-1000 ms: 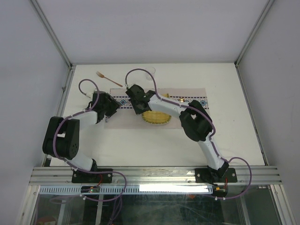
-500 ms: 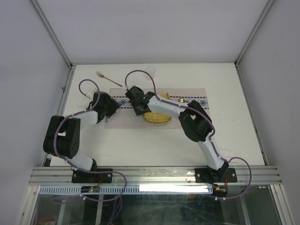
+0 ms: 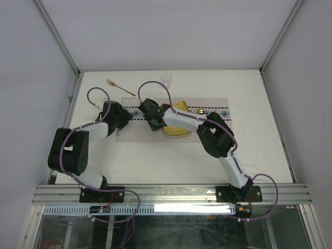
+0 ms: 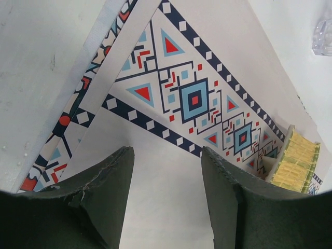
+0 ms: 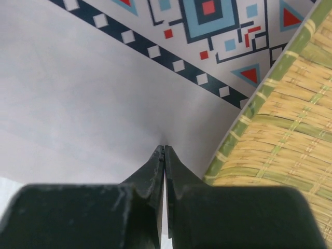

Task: Set the dinner table for one person
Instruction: Adjust the plate on the napkin.

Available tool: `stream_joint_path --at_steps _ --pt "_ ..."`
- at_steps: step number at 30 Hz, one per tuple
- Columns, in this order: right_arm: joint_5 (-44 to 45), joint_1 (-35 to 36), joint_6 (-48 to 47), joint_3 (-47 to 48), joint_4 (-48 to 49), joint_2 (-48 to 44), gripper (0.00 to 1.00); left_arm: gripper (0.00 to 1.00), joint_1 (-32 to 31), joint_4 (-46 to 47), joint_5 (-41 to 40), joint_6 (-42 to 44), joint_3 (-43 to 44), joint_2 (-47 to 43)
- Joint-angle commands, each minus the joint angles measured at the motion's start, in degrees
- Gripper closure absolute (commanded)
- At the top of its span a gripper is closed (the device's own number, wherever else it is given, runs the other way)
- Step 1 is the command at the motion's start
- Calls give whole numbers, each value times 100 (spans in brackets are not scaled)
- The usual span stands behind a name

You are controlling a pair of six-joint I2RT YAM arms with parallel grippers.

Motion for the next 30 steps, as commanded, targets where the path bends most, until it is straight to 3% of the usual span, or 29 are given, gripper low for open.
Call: stream_joint_path --at_steps 1,6,9,11,14,17,18,20,25,30 --pt "-114 299 -237 699 -122 -133 98 44 -45 94 -141 77 329 -188" --pt "-95 509 -321 1293 -74 -454 98 44 -44 29 -141 85 469 -180" --pt "389 504 -498 1557 -225 -720 98 44 -49 12 -115 87 520 -169" --pt "765 393 -678 1475 -320 -911 93 44 -50 23 -52 55 539 -122" --pt "661 2 -672 1105 -468 -1248 85 44 -63 98 70 -5 547 -60" --pt "909 -272 -802 315 -101 -1717 61 44 -120 161 74 -13 560 -48" --pt "1036 -370 -840 73 17 -1858 59 44 -135 163 67 -13 579 -48" --pt "1058 -641 -853 -313 72 -2032 62 44 -170 162 54 -12 623 1" --pt "934 -1233 -792 -1041 208 -2222 82 44 -290 339 156 -171 697 233" --pt "1032 -1475 -859 -1432 230 -2228 85 44 -420 487 248 -274 802 527"
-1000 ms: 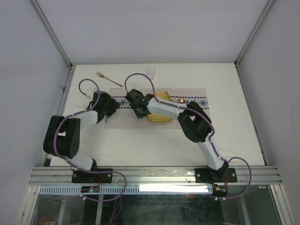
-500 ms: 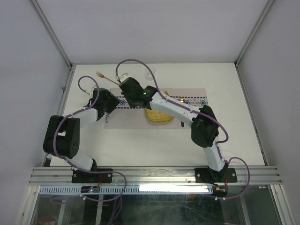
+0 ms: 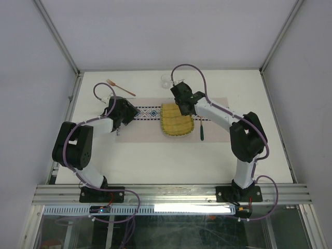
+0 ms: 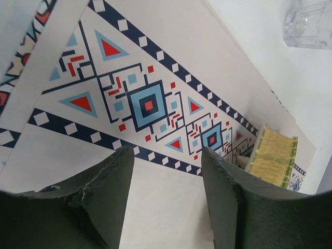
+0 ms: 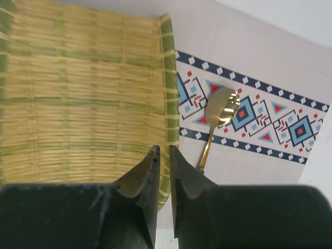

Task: Set the dinner table for one person
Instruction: Adjust the plate on the napkin.

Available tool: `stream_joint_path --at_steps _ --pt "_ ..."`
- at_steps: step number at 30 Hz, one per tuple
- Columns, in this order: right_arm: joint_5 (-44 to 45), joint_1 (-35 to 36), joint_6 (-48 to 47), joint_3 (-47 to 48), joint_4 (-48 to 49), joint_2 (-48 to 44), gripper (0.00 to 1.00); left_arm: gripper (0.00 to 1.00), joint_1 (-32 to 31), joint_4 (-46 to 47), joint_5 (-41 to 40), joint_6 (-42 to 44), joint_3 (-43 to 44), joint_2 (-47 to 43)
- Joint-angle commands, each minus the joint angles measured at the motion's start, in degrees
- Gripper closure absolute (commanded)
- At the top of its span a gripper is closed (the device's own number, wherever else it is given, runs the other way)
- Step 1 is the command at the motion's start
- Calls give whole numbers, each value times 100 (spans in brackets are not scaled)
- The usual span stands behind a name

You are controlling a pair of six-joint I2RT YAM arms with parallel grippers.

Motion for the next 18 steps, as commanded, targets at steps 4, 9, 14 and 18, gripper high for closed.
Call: stream_joint_path --at_steps 4,9,14,18 --pt "109 -349 -127 -329 280 -373 86 44 -142 396 132 -133 265 216" --pt "74 -583 -157 -511 272 -386 88 44 -146 393 89 -84 270 194" --pt "-30 -659 -143 -639 321 -305 91 44 -143 325 18 -26 280 132" --pt "-110 -658 -94 -757 380 -241 93 44 -142 245 -64 36 286 72"
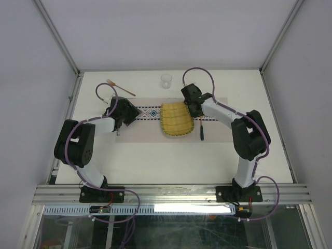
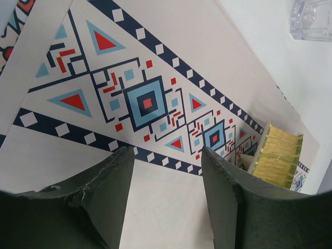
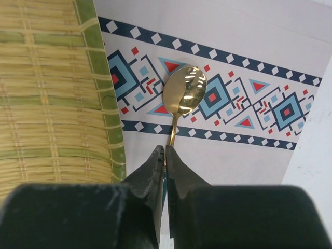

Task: Set the dinner table for one person
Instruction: Adjust the plate on the napkin.

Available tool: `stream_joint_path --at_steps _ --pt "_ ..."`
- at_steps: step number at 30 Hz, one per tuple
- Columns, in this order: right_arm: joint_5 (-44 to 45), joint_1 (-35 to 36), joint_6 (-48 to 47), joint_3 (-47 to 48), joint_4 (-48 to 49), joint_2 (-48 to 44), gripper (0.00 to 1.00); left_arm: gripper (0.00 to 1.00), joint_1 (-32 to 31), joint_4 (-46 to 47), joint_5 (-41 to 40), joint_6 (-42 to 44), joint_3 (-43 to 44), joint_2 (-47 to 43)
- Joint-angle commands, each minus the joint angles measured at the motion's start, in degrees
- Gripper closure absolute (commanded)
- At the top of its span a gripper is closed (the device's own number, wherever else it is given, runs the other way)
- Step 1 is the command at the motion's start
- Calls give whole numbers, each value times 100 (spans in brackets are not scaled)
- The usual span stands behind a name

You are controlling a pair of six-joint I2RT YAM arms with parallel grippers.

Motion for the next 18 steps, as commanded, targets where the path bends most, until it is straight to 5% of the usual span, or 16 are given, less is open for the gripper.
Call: stream_joint_path --at_steps 1,18 --pt "-105 25 18 -75 260 -194 94 44 -38 155 -156 98 229 -211" --pt "-438 44 276 -319 358 -160 100 44 -25 132 -192 100 209 -205"
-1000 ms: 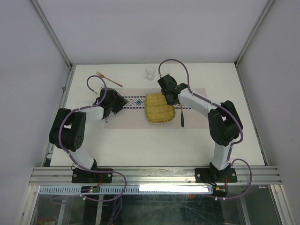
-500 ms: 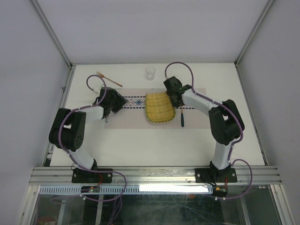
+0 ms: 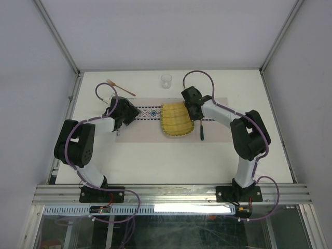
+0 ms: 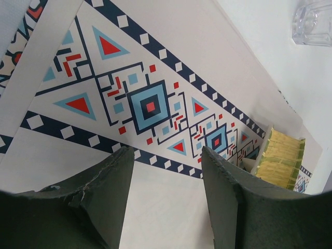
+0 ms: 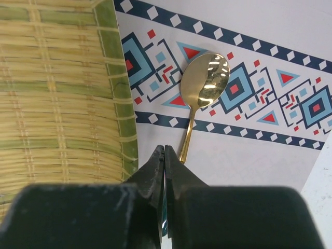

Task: Set the dinner table for one person
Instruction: Adjust the plate on the napkin.

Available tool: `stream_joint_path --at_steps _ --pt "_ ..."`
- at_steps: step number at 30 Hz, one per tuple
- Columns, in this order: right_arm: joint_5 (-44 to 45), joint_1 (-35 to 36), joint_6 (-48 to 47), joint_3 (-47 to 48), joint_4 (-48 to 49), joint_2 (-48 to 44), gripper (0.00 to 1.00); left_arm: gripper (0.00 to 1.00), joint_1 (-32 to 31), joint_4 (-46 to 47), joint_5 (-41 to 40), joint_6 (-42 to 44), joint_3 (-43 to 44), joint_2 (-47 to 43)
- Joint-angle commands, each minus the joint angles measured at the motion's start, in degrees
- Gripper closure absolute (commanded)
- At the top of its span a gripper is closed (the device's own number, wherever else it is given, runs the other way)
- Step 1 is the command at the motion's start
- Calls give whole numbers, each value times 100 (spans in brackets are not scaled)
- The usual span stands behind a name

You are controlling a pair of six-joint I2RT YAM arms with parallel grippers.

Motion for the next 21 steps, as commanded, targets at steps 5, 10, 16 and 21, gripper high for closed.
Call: stream_joint_path --at_steps 5,10,16,21 --pt "-141 77 191 -47 205 -160 100 44 -17 151 -90 78 180 -207" --pt "-157 130 240 -26 198 -153 100 44 -17 148 -87 78 169 -219" --pt "-183 264 325 -8 164 -116 100 44 12 148 -92 78 137 -254" --pt "-139 382 397 19 99 -133 100 44 26 140 -81 78 131 -270"
